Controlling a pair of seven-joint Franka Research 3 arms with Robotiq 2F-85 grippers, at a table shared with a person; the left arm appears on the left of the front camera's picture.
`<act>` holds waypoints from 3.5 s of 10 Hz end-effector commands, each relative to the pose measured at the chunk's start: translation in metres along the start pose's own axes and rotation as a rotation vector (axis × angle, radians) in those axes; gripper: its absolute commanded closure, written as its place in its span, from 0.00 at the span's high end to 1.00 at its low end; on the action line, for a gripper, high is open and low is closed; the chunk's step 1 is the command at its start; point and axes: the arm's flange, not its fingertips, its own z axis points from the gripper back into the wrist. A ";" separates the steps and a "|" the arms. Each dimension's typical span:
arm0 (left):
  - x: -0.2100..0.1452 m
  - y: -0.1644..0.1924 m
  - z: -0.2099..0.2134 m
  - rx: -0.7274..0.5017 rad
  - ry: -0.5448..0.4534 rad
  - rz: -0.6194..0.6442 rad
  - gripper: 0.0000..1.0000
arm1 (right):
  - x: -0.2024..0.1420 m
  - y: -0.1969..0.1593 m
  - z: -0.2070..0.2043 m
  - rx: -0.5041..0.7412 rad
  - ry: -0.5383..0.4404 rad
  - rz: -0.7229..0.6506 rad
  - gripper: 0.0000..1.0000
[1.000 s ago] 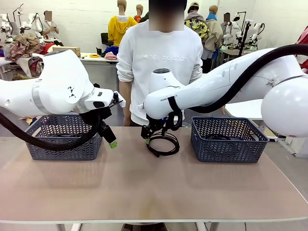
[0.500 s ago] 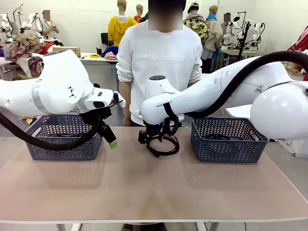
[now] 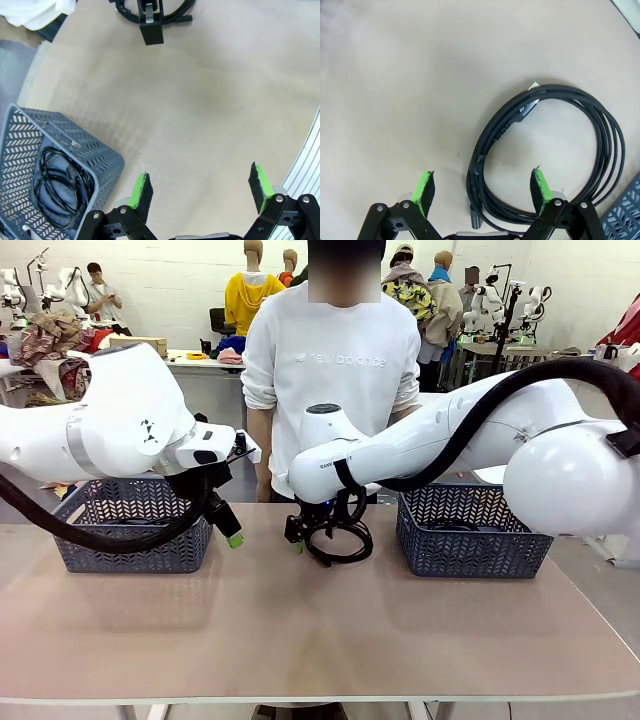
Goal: Organize the cables according to human instructions.
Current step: Pick up a bundle of cables and place it in the basket indicated by the human.
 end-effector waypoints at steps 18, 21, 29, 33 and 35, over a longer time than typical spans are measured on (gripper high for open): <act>-0.002 0.001 0.001 0.004 0.000 0.008 1.00 | 0.010 -0.004 0.004 0.085 0.011 -0.012 0.00; -0.002 0.001 0.001 0.004 0.000 0.008 1.00 | -0.007 -0.011 0.050 0.128 0.013 0.064 0.00; -0.002 0.001 0.001 0.004 0.000 0.008 1.00 | -0.094 -0.060 0.181 0.162 0.101 0.761 0.00; -0.002 0.001 0.001 0.004 0.000 0.008 1.00 | -0.155 -0.124 0.192 0.103 -0.025 0.909 0.00; -0.002 0.001 0.001 0.004 0.000 0.008 1.00 | -0.181 -0.155 0.184 0.099 -0.064 0.917 0.00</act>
